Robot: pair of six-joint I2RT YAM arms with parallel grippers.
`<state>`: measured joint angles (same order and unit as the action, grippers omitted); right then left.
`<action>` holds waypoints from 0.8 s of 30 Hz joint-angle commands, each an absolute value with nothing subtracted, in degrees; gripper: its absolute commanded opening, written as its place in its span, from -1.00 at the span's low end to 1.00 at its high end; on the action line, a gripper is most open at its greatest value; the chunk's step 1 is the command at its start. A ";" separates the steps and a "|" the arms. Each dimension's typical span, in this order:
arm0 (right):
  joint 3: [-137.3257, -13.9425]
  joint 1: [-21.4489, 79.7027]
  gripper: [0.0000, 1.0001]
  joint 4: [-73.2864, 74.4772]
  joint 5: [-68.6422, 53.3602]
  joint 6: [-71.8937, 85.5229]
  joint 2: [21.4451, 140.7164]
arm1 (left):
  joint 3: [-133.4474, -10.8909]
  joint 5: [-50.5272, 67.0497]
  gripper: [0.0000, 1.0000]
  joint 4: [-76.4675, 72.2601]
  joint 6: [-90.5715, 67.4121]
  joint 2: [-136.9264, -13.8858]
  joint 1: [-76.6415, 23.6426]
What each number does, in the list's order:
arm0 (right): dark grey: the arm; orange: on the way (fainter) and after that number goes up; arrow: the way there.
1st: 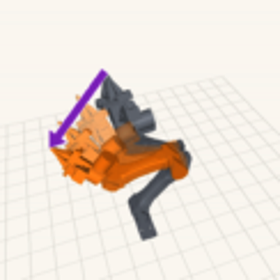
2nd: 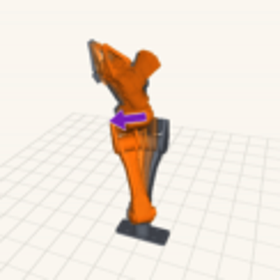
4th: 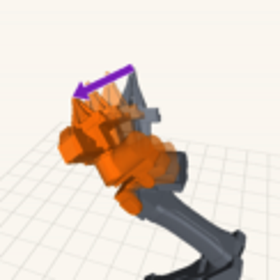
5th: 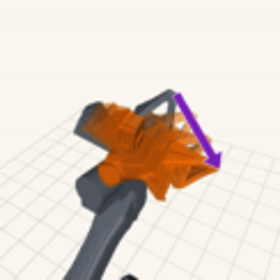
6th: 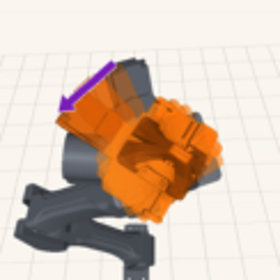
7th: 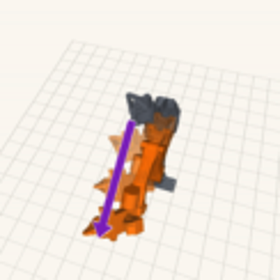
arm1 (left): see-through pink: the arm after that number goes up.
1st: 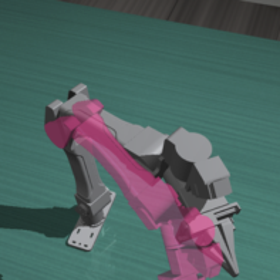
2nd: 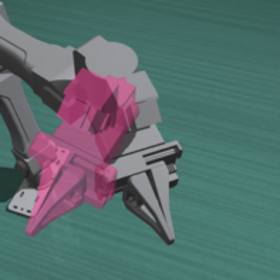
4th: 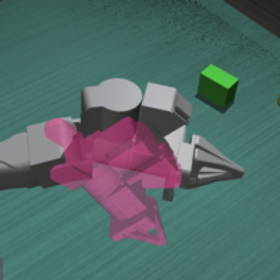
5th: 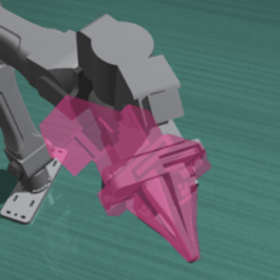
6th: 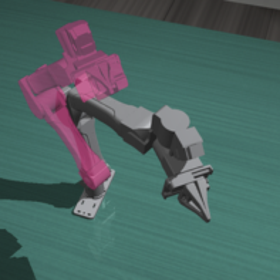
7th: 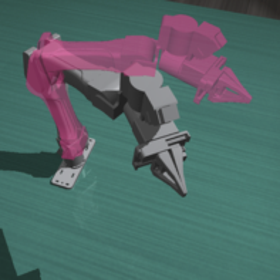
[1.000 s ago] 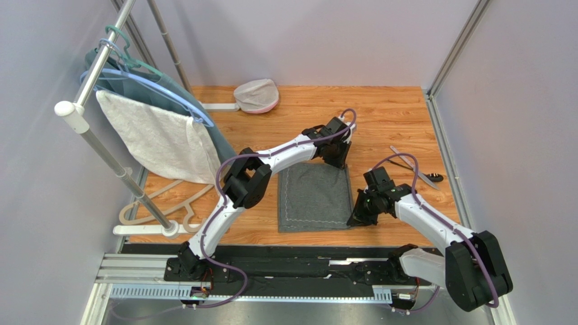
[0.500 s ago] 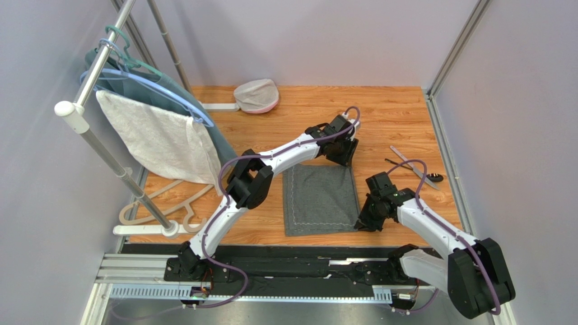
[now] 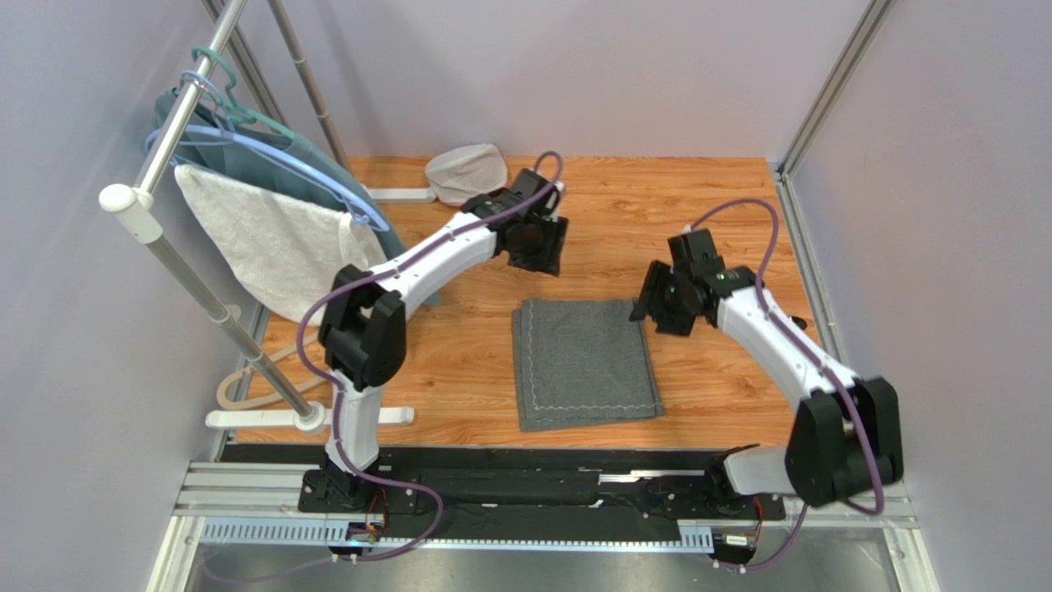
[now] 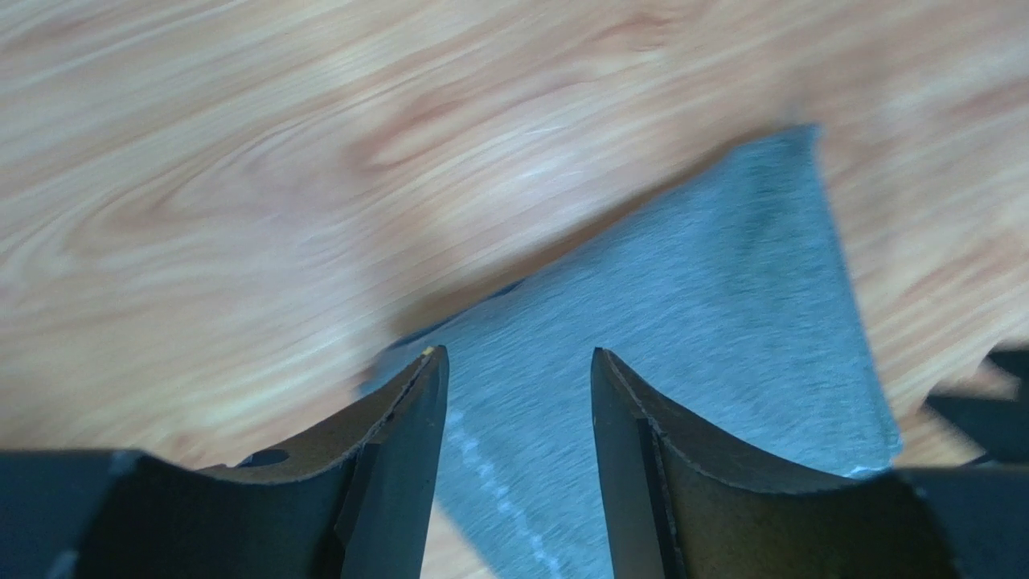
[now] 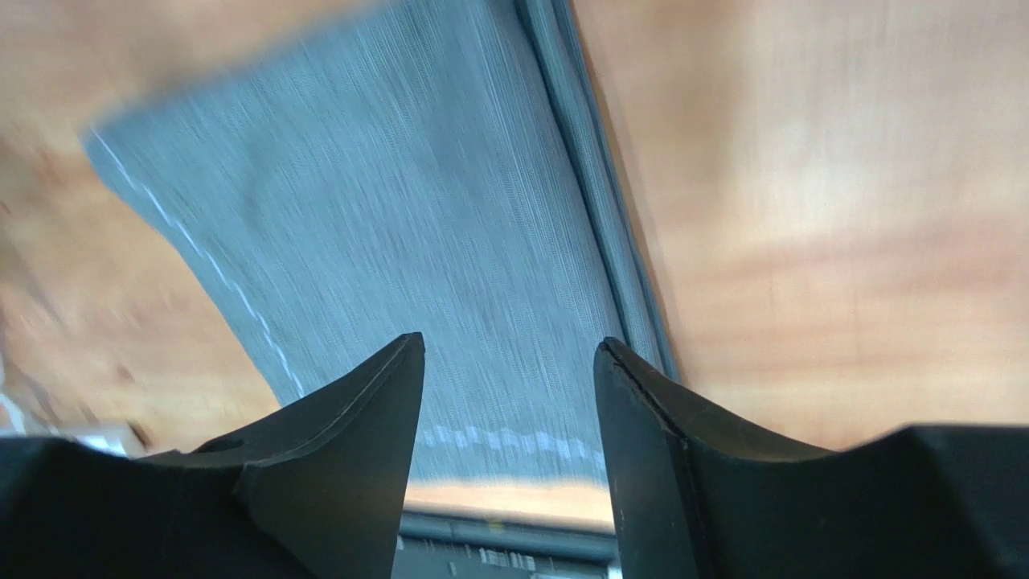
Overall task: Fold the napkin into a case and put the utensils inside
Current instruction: Smooth out the lower triangle-folded napkin at the center of the board, then pick up the lower triangle-folded napkin from the center of the board.
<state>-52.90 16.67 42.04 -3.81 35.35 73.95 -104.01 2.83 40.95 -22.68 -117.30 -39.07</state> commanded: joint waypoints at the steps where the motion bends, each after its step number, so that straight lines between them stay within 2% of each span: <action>1: -64.91 14.68 0.09 37.71 -1.93 26.73 86.18 | -95.90 5.45 0.15 38.94 -24.16 -112.33 -34.29; 5: -71.43 14.15 -0.23 37.09 -3.43 25.40 94.91 | -94.75 7.29 0.00 39.99 -26.10 -113.81 -31.73; 7: -72.77 13.71 -0.29 37.00 -3.52 25.05 96.93 | -93.87 8.61 -0.04 38.76 -27.24 -113.91 -30.85; 13: -74.18 11.34 -0.30 37.27 -6.76 24.08 101.16 | -92.90 12.64 -0.01 37.80 -28.30 -115.84 -30.23; 19: -72.95 10.37 -0.22 36.04 -8.35 23.64 101.95 | -91.58 14.41 -0.01 35.95 -29.27 -117.94 -30.15; 24: -72.86 10.11 -0.24 35.16 -10.89 23.47 103.88 | -91.85 14.85 -0.14 36.04 -29.36 -119.36 -30.23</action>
<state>-71.83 10.15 37.34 -8.01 24.62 102.17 -91.83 13.23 37.30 -28.49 -118.58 -30.39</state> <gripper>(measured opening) 0.385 0.466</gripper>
